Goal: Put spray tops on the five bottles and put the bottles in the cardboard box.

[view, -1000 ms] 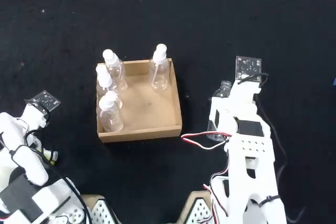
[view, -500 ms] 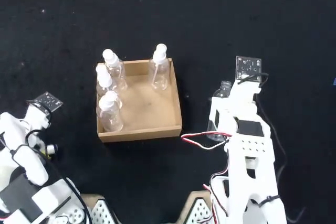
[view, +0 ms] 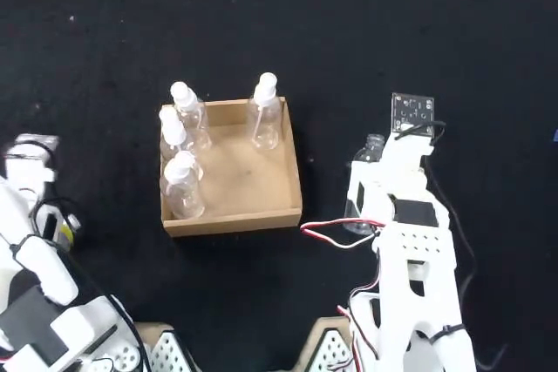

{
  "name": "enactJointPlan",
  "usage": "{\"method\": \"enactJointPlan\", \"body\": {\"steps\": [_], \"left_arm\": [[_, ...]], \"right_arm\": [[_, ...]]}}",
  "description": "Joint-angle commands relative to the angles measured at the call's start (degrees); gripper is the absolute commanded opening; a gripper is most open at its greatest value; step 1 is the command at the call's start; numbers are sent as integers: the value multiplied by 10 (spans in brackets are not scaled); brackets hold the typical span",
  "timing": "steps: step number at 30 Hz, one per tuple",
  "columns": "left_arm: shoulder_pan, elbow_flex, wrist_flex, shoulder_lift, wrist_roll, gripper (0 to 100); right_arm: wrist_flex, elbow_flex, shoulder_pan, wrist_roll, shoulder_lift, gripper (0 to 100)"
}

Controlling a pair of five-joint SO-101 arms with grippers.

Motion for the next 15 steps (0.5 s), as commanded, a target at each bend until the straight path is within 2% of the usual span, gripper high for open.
{"method": "enactJointPlan", "body": {"steps": [1,5,8,11,15], "left_arm": [[-8,-8,5,-2,154,122],[-8,29,4,-3,163,258],[-11,31,4,-9,139,273],[-7,7,4,-10,49,255],[-6,-37,9,-9,-139,252]], "right_arm": [[-14,0,-4,2,-22,10],[-14,0,-4,2,-22,10],[-13,0,-4,2,-22,10],[-13,0,-6,2,-22,10],[-13,0,-7,2,-22,10]]}}
